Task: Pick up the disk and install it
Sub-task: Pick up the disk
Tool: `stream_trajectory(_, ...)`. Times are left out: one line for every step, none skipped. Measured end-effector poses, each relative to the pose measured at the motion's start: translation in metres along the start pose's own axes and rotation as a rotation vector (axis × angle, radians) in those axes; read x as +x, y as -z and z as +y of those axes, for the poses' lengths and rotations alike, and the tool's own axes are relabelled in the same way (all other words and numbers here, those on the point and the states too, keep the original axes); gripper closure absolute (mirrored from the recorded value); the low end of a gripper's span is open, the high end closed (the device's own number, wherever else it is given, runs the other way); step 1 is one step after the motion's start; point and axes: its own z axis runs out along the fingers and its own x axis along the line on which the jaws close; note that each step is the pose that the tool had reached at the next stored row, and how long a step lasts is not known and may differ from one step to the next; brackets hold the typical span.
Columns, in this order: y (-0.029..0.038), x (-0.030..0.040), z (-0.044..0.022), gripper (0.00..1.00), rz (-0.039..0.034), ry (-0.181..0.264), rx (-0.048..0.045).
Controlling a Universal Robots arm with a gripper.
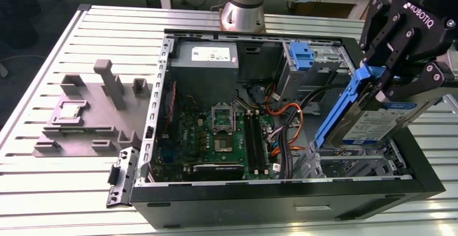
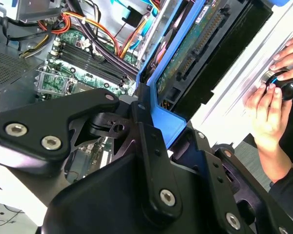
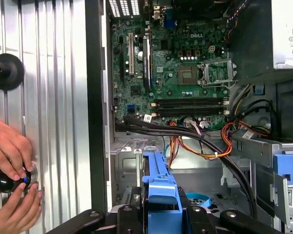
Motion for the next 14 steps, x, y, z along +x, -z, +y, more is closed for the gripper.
stream_trajectory(-0.0006, 0.0005, -0.0001, 0.63, -0.0001, 0.000, 0.0000)
stream_trajectory(-0.0011, 0.0013, -0.0003, 0.63, -0.0001, 0.000, 0.0000)
stream_trajectory(-0.0017, 0.0020, -0.0007, 0.63, -0.0002, 0.000, -0.0001)
stream_trajectory(-0.0023, 0.0022, -0.0009, 0.63, -0.0002, 0.000, -0.0003)
stream_trajectory(-0.0026, 0.0021, -0.0014, 0.63, 0.0001, 0.000, -0.0005)
stream_trajectory(-0.0030, 0.0021, -0.0020, 0.63, 0.0001, 0.000, -0.0007)
stream_trajectory(-0.0034, 0.0021, -0.0024, 0.63, 0.0000, 0.000, -0.0008)
stream_trajectory(-0.0038, 0.0021, -0.0028, 0.63, 0.0000, 0.000, -0.0009)
stream_trajectory(-0.0041, 0.0020, -0.0032, 0.63, 0.0000, 0.000, -0.0009)
stream_trajectory(-0.0045, 0.0020, -0.0036, 0.63, -0.0001, 0.000, -0.0010)
stream_trajectory(-0.0049, 0.0020, -0.0039, 0.63, -0.0001, 0.000, -0.0011)
stream_trajectory(-0.0053, 0.0020, -0.0040, 0.63, 0.0000, 0.000, -0.0011)
stream_trajectory(-0.0057, 0.0020, -0.0041, 0.63, 0.0000, 0.000, -0.0012)
stream_trajectory(-0.0061, 0.0020, -0.0042, 0.63, 0.0000, 0.000, -0.0012)
